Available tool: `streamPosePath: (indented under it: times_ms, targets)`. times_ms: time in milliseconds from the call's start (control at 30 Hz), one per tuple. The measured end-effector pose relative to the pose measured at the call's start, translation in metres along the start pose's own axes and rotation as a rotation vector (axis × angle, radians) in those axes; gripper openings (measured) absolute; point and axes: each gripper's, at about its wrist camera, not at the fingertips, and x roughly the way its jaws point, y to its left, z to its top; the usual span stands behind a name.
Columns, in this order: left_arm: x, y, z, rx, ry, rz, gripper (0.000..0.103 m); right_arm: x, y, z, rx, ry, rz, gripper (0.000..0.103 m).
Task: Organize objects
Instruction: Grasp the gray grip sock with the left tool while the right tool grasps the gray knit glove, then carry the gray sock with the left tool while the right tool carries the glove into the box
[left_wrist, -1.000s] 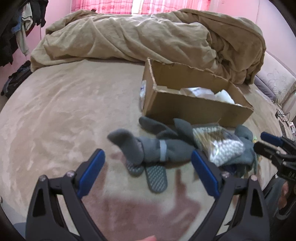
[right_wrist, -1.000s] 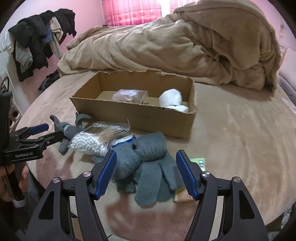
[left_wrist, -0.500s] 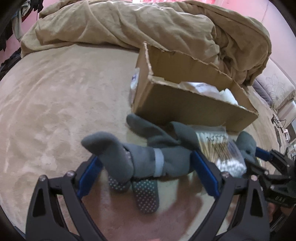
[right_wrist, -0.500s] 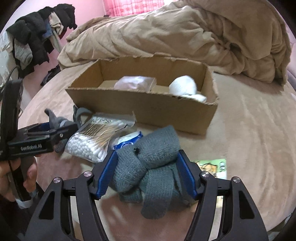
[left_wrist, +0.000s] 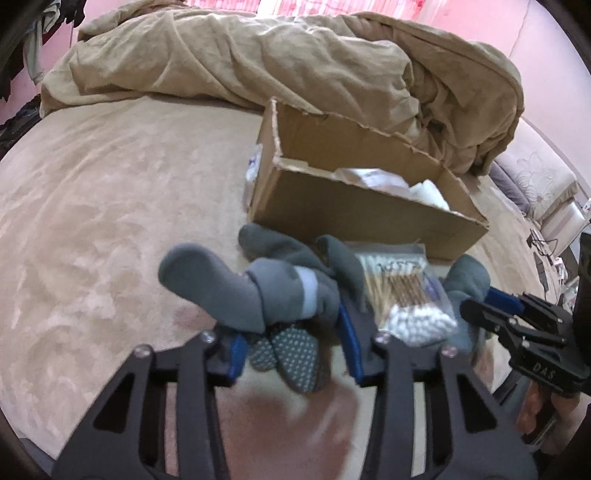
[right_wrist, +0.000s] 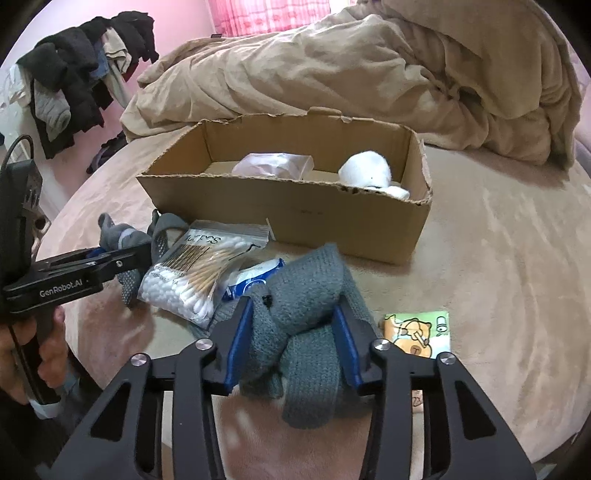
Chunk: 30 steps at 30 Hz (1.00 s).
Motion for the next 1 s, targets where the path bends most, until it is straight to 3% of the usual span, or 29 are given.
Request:
streamPosePath:
  times_ms: [267,800,1000]
  targets:
    - [-0.028,0.000,0.002,-0.021,-0.038,-0.006,0.040,-0.027,-0.002,0.003,-0.006,-0.053,-0.012,0.032]
    - [-0.119,-0.027,0.031,0.000,-0.136,-0.036,0.040,-0.108,0.001,0.026,-0.042,-0.202,-0.056,0.032]
    - [-0.134,-0.037,0.052,0.032,-0.159,-0.054,0.040,-0.134,0.010,0.040,-0.066,-0.244,-0.052,0.032]
